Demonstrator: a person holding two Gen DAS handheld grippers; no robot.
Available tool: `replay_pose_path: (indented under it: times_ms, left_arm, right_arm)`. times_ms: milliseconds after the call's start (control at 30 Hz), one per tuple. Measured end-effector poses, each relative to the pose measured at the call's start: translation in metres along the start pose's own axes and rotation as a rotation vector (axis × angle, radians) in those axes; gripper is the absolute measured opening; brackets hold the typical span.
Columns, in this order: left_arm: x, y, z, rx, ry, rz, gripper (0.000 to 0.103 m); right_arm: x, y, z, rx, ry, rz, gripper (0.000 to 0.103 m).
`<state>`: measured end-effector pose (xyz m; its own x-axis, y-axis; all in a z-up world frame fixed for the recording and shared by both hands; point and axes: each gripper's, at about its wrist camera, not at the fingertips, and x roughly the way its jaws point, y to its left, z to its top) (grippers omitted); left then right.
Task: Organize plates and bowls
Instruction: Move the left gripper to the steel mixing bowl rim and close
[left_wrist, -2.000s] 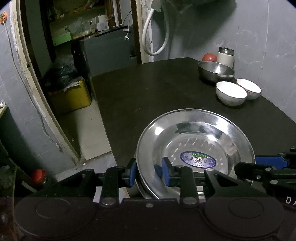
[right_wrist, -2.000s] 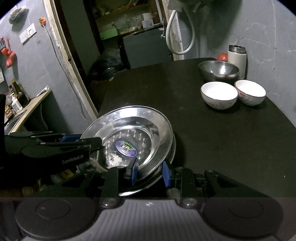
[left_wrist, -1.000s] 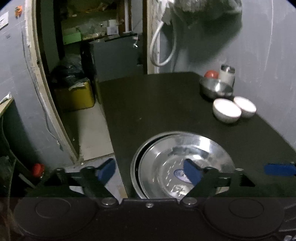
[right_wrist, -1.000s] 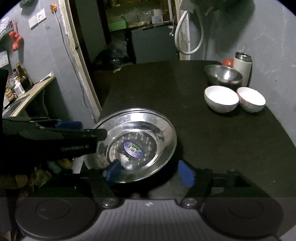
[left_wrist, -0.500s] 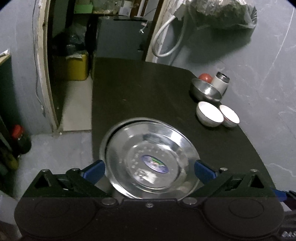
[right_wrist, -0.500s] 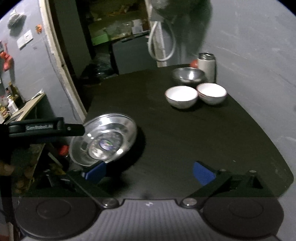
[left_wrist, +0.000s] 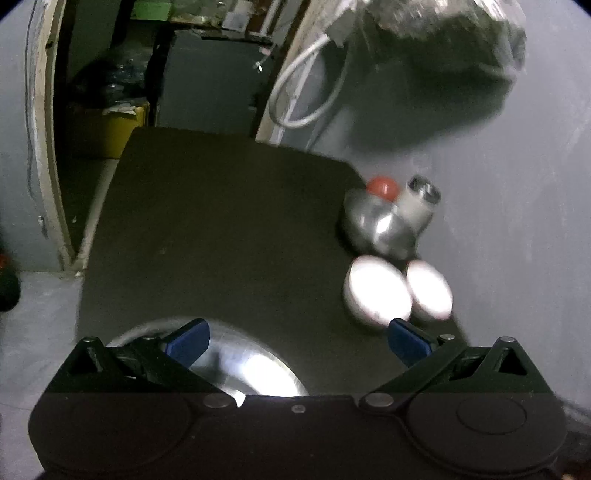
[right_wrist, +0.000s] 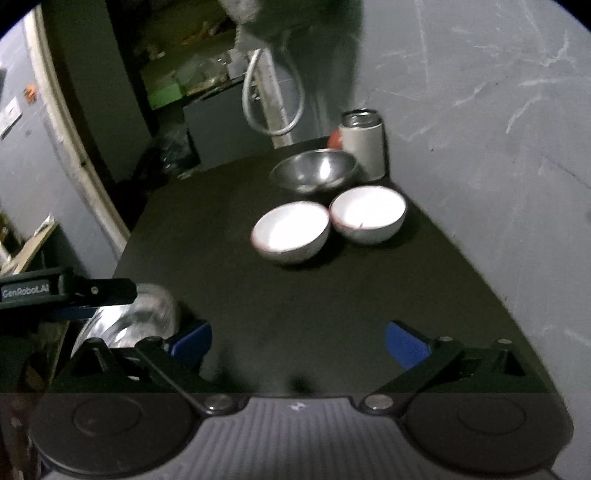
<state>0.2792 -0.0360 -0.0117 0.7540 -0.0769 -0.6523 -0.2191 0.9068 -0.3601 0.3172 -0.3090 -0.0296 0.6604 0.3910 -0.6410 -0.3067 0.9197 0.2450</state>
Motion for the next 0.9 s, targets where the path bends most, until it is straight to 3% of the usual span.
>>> replay_pose_path:
  times_ms: [100, 233, 467, 800, 900]
  left_arm:
    - [0.023, -0.013, 0.031, 0.022, -0.027, 0.014, 0.102]
    - [0.067, -0.039, 0.071, 0.126, -0.058, 0.051, 0.102]
    - [0.146, -0.069, 0.117, 0.222, -0.047, 0.096, 0.102]
    - [0.212, -0.071, 0.128, 0.299, 0.087, 0.178, 0.102]
    - [0.219, -0.068, 0.128, 0.289, 0.113, 0.155, 0.102]
  right_arm:
    - [0.013, -0.013, 0.021, 0.028, -0.032, 0.006, 0.103]
    - [0.036, -0.025, 0.053, 0.042, -0.104, -0.012, 0.103]
    - [0.094, -0.039, 0.109, 0.064, -0.142, -0.063, 0.103]
    - [0.152, -0.043, 0.134, 0.036, -0.094, -0.074, 0.102]
    - [0.164, -0.042, 0.135, 0.009, -0.077, -0.089, 0.098]
